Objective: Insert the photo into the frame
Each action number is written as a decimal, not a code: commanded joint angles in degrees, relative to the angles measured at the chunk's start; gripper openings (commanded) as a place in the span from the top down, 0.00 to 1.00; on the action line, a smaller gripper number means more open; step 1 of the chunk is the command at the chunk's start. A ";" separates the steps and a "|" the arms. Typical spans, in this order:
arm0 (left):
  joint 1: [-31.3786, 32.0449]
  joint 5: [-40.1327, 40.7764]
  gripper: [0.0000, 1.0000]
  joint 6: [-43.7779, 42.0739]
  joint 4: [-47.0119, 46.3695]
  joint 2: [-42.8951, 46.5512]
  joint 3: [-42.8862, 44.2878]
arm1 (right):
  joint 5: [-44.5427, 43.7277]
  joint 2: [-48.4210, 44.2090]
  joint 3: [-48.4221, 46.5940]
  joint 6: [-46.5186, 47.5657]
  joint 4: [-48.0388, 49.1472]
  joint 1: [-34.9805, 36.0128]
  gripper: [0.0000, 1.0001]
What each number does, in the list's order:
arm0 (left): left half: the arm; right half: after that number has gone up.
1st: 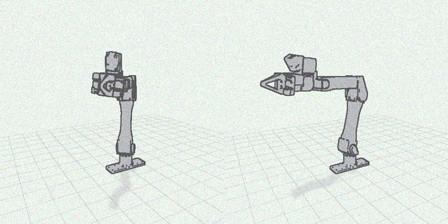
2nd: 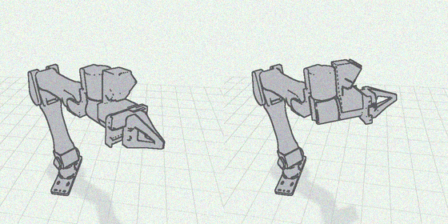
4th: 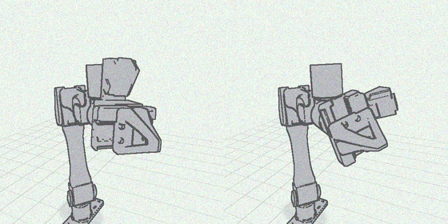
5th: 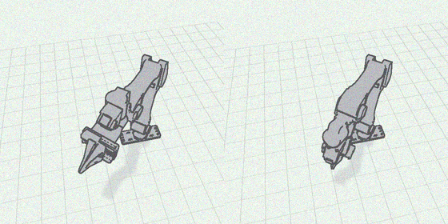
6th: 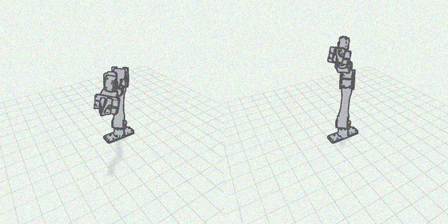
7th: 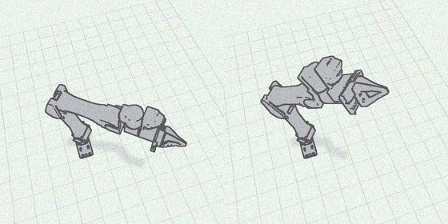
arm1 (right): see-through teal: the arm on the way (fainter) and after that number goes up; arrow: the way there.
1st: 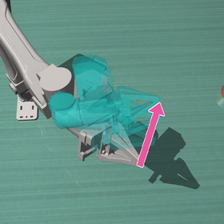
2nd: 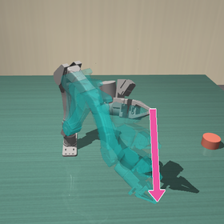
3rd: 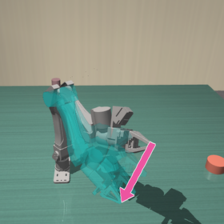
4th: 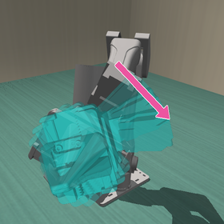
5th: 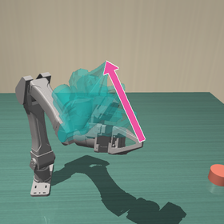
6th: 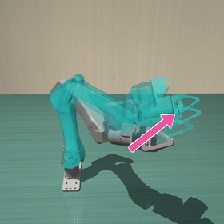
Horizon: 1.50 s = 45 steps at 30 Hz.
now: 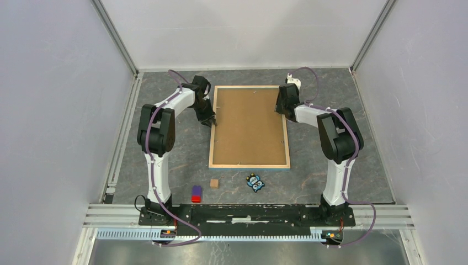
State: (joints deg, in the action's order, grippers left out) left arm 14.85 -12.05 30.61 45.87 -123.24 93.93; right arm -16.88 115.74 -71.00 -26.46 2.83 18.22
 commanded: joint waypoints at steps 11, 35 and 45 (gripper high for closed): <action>-0.79 0.56 0.98 3.13 1.11 -0.16 2.13 | 8.89 1.06 1.97 15.73 0.81 -1.87 1.00; -0.86 0.61 0.98 2.72 1.48 0.15 2.44 | 19.53 -0.25 2.81 27.06 3.06 -3.63 1.00; -0.88 0.30 0.98 2.70 1.46 0.30 2.48 | 19.85 0.80 0.25 28.13 0.07 -3.63 0.64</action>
State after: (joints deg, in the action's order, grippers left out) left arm 14.33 -11.57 30.61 47.64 -123.24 94.24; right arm 2.42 115.55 -70.06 -0.38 7.09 14.22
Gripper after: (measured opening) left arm 0.297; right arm 0.315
